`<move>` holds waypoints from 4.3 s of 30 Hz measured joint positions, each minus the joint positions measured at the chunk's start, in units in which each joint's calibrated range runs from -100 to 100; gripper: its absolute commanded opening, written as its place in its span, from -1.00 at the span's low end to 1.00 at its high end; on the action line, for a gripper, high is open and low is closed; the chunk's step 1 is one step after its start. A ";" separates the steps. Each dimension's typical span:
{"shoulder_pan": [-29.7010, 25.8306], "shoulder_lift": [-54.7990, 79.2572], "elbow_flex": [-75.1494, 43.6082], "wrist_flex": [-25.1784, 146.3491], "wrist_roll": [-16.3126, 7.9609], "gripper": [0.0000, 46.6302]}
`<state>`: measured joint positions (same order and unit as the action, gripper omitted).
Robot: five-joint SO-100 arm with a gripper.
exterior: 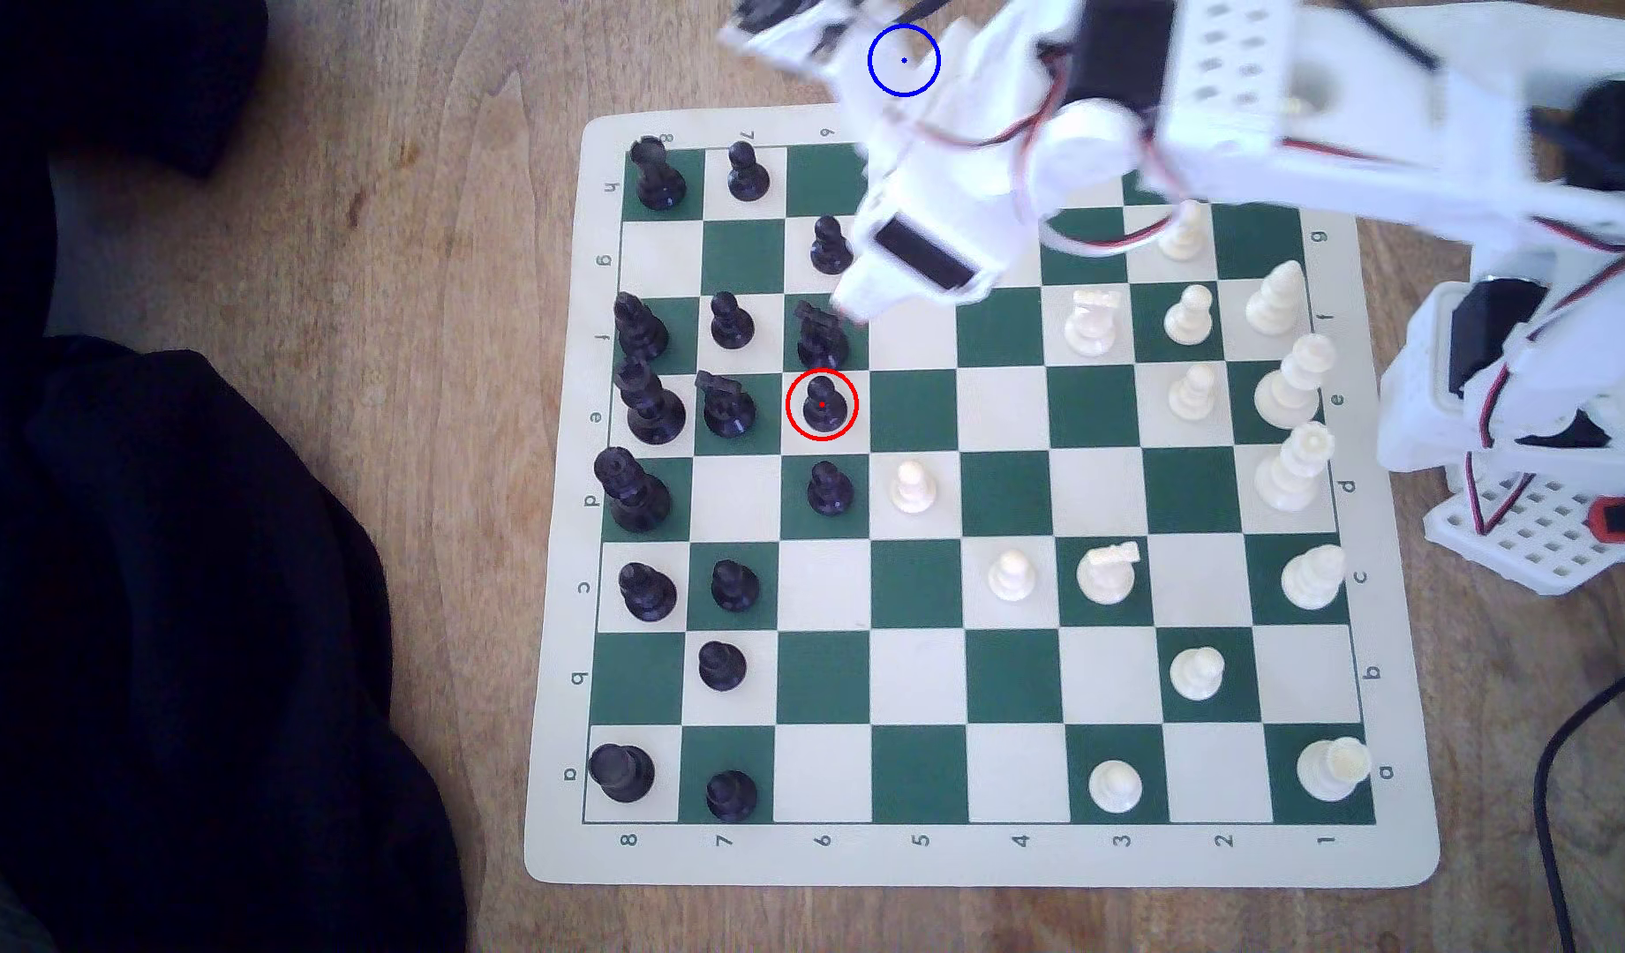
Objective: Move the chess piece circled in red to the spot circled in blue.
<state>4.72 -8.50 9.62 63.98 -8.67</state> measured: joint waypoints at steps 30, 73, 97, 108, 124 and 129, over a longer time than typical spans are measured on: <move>-4.13 20.28 -10.03 0.88 0.00 -0.50; -3.54 27.06 -13.01 -4.22 -0.39 -0.55; -4.35 28.99 -14.55 -3.67 -0.93 -0.62; -5.09 28.99 -16.81 -1.51 -1.03 -0.99; 2.58 13.24 -26.30 14.50 -0.20 -0.99; 11.73 13.15 -26.21 11.55 0.39 -0.99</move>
<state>16.45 4.65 -16.58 75.54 -8.28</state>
